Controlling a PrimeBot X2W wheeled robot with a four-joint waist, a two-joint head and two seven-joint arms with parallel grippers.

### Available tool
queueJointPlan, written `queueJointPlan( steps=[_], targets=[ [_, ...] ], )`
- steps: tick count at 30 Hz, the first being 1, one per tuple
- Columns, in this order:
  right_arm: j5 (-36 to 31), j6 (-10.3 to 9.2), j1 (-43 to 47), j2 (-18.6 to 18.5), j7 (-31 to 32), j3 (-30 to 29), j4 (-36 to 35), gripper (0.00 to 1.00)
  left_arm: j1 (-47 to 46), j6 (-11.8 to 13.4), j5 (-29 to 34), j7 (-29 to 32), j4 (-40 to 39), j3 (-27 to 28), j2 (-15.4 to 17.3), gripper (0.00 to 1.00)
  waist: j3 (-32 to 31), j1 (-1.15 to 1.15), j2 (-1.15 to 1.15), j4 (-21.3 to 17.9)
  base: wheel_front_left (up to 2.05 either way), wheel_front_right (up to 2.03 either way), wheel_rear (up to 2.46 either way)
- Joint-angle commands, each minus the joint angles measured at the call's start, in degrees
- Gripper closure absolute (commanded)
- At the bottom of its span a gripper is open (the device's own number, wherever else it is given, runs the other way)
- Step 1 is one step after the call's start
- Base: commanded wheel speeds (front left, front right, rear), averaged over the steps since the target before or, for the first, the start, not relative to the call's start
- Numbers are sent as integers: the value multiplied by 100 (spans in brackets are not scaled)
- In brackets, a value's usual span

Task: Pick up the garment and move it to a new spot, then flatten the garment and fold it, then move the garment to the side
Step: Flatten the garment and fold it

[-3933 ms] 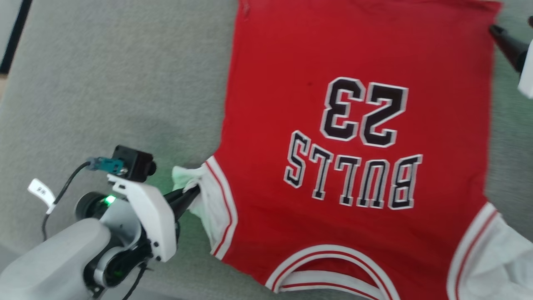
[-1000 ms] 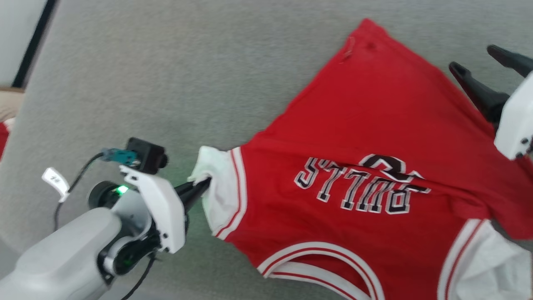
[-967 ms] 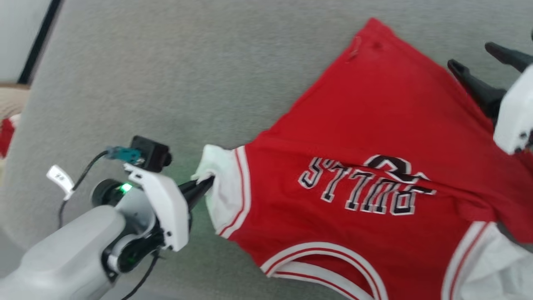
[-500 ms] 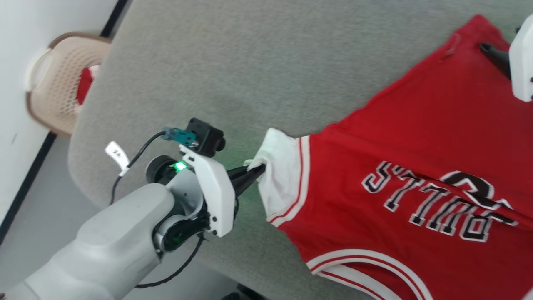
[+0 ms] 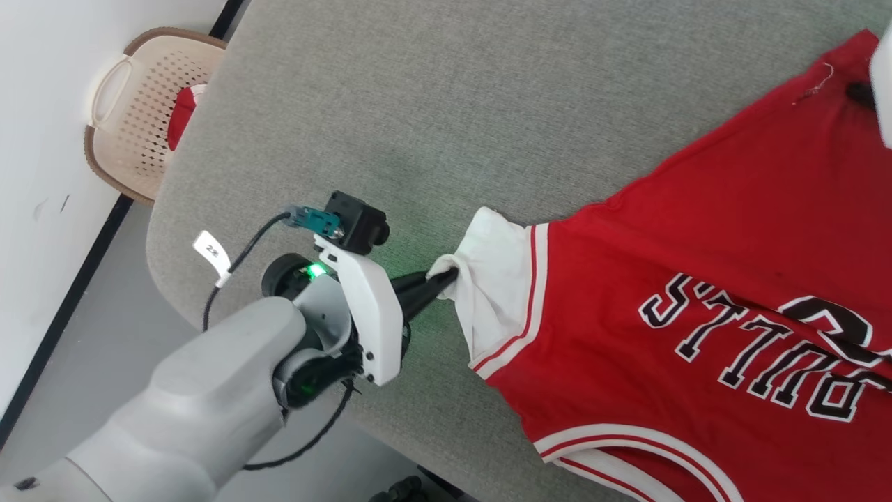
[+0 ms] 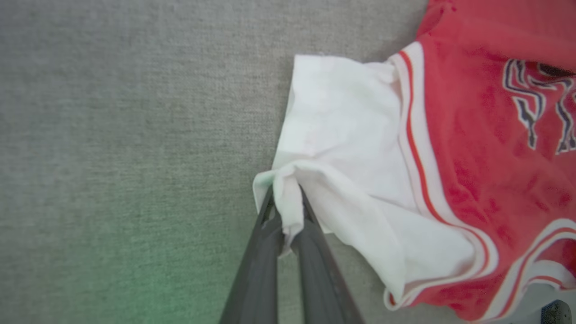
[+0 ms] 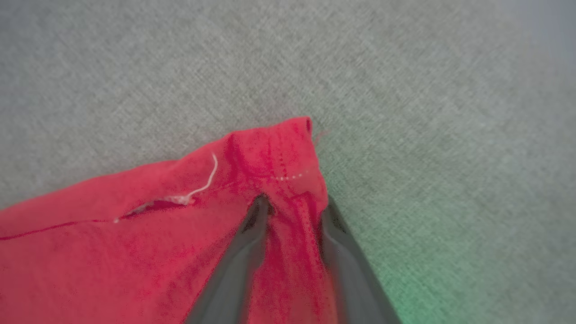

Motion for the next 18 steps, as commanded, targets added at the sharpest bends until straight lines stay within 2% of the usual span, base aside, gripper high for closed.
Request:
queueJointPlan(
  steps=[1, 7, 11, 18],
  targets=[
    [89, 46, 930, 40, 488, 484, 444, 100, -96, 2, -22, 5, 89, -10, 48, 100, -25, 0, -1, -72, 0, 0, 0],
    [373, 38, 434, -44, -102, 435, 53, 100, -424, 22, 28, 99, 274, 125, 340, 100, -234, 0, -1, -473, 0, 0, 0],
    [493, 38, 259, -104, -460, 499, -365, 100, -626, 130, 53, 240, 249, 205, 599, 100, -394, 0, -1, -751, 0, 0, 0],
    [645, 23, 175, -396, -1272, 580, -1306, 100, -1260, 434, 132, 638, -28, 452, 1249, 100, -725, 0, -1, -1441, 0, 0, 0]
  ],
)
